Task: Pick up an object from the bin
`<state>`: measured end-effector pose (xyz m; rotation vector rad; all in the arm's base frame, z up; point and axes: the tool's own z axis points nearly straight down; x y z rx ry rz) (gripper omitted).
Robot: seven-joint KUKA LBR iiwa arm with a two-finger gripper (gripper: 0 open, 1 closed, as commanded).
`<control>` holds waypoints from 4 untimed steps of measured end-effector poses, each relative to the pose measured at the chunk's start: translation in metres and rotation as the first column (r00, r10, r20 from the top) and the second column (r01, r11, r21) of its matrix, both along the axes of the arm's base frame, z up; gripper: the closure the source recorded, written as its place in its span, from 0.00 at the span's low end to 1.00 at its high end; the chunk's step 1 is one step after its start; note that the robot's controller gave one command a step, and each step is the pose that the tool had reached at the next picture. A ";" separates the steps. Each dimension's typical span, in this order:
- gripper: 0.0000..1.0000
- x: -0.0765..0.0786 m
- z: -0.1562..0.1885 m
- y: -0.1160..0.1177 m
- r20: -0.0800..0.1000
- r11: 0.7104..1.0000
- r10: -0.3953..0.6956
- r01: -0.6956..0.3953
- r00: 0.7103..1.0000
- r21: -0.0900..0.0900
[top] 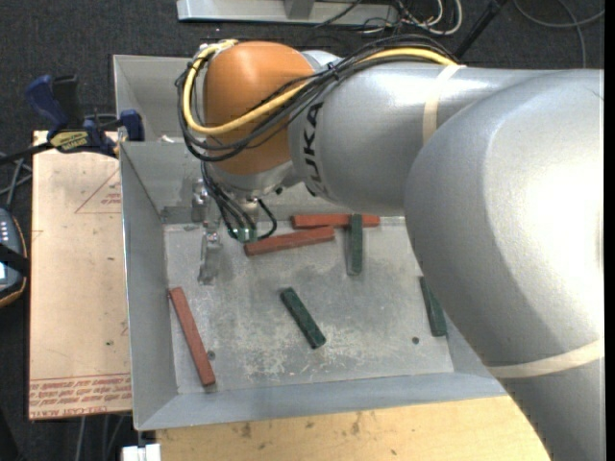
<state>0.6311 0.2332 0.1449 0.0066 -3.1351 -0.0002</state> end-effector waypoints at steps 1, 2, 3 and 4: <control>0.00 0.002 0.005 -0.001 0.008 1.000 -0.003 0.003 1.000 0.002; 0.00 0.003 -0.002 -0.033 0.007 0.998 -0.057 0.057 0.998 0.003; 0.00 0.009 0.000 -0.077 0.007 0.999 0.047 -0.047 0.999 0.001; 0.00 -0.004 -0.050 -0.093 0.011 0.998 0.069 -0.069 0.998 0.002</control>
Offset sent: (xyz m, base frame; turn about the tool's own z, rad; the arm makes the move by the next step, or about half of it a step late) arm 0.0046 -0.0687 -0.0083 0.1116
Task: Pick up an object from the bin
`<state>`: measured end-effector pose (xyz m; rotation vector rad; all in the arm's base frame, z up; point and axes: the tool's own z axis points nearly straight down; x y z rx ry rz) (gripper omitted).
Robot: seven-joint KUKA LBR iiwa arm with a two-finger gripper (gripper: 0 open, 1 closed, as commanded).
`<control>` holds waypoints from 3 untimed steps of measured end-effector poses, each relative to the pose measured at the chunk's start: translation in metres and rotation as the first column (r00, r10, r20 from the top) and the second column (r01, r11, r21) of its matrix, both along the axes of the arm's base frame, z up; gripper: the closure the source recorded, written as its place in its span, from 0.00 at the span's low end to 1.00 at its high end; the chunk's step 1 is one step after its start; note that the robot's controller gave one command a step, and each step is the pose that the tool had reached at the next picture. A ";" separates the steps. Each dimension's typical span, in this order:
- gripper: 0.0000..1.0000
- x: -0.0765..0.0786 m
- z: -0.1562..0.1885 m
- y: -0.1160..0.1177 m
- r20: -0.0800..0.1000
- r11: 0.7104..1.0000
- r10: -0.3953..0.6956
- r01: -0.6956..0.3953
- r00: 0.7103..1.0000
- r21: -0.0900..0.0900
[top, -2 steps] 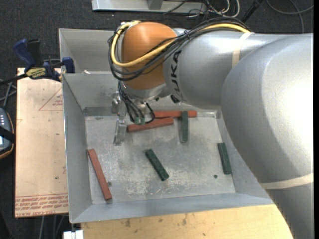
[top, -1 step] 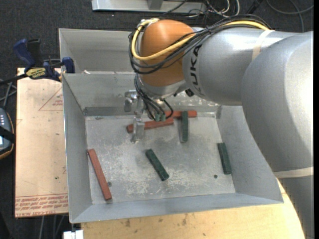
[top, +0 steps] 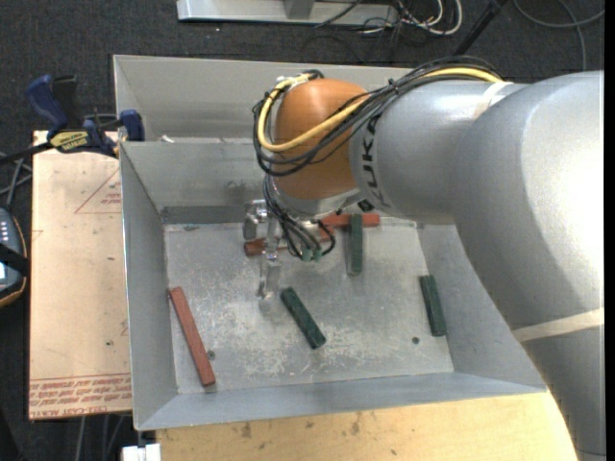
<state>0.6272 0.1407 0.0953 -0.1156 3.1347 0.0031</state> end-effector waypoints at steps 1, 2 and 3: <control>1.00 0.028 -0.014 -0.045 0.002 0.980 0.199 -0.199 0.980 0.000; 0.00 0.027 -0.015 -0.046 0.000 0.980 0.199 -0.199 0.980 0.000; 0.00 0.027 -0.015 -0.046 0.000 0.980 0.200 -0.200 0.980 0.000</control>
Offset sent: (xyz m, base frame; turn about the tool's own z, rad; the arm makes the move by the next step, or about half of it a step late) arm 0.0000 0.0000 0.0000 0.0000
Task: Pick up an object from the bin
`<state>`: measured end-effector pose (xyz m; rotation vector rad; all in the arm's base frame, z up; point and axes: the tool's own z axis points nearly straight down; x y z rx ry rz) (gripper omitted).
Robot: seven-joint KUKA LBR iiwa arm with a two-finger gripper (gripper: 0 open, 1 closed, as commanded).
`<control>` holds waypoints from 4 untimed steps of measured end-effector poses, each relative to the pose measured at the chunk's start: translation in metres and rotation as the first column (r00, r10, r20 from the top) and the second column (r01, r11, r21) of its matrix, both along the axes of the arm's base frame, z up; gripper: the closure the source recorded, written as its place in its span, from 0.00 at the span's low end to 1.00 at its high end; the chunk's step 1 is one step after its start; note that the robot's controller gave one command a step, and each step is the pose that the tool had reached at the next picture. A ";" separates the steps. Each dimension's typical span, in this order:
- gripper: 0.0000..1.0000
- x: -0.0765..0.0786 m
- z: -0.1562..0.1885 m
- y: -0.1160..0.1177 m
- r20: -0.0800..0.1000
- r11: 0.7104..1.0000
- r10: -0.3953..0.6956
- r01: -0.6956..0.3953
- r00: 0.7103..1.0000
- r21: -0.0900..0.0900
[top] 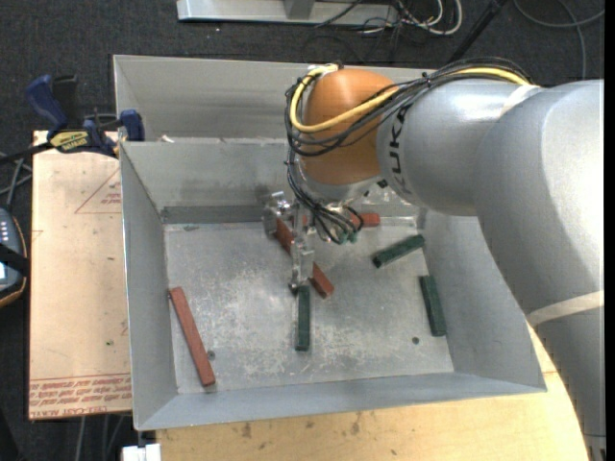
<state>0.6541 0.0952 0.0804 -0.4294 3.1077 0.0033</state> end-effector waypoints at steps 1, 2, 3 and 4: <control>0.00 -0.005 0.010 -0.028 -0.003 0.998 0.062 -0.062 0.998 0.000; 1.00 -0.018 0.006 -0.076 -0.002 0.996 0.089 -0.089 0.996 -0.001; 1.00 -0.017 0.006 -0.076 -0.002 0.996 0.089 -0.089 0.996 -0.001; 0.00 -0.020 0.002 -0.134 -0.002 0.984 0.176 -0.176 0.984 -0.002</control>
Offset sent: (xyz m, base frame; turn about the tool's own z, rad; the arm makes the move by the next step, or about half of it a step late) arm -0.0182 -0.0761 0.0062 -0.0926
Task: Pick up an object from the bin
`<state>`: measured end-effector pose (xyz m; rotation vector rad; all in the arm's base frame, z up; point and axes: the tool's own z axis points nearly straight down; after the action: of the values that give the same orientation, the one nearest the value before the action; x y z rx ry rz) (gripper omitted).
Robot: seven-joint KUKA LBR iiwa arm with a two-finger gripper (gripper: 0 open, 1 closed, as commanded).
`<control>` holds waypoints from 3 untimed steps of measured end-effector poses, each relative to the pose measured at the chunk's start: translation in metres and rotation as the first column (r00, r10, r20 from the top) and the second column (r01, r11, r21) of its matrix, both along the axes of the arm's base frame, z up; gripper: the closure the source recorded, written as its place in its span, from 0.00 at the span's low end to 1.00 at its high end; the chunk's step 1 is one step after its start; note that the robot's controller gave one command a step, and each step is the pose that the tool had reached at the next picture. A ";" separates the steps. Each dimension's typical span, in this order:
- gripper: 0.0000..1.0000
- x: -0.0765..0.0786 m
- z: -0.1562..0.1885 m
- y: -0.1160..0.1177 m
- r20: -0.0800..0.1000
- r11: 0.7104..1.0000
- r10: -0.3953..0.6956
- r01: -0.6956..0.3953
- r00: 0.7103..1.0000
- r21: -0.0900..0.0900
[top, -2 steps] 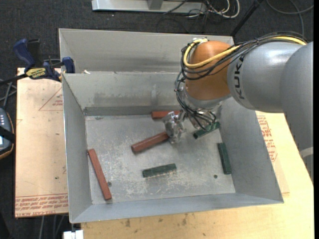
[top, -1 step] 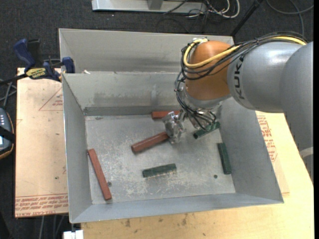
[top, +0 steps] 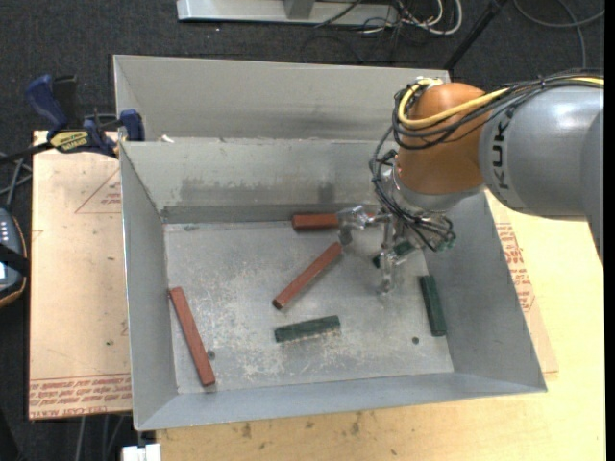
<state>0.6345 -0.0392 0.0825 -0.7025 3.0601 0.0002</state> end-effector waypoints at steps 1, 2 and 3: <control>0.00 0.000 0.000 0.001 0.000 1.000 0.001 -0.001 1.000 0.001; 0.00 0.007 0.027 0.026 -0.007 0.995 0.101 -0.101 0.995 -0.001; 0.00 0.013 0.065 0.057 0.008 0.984 0.176 -0.176 0.984 0.002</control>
Offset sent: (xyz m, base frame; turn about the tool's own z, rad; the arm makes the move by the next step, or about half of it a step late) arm 0.0188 0.0620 0.0681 -0.2307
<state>0.6480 0.0180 0.1473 -0.9681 2.9778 0.0022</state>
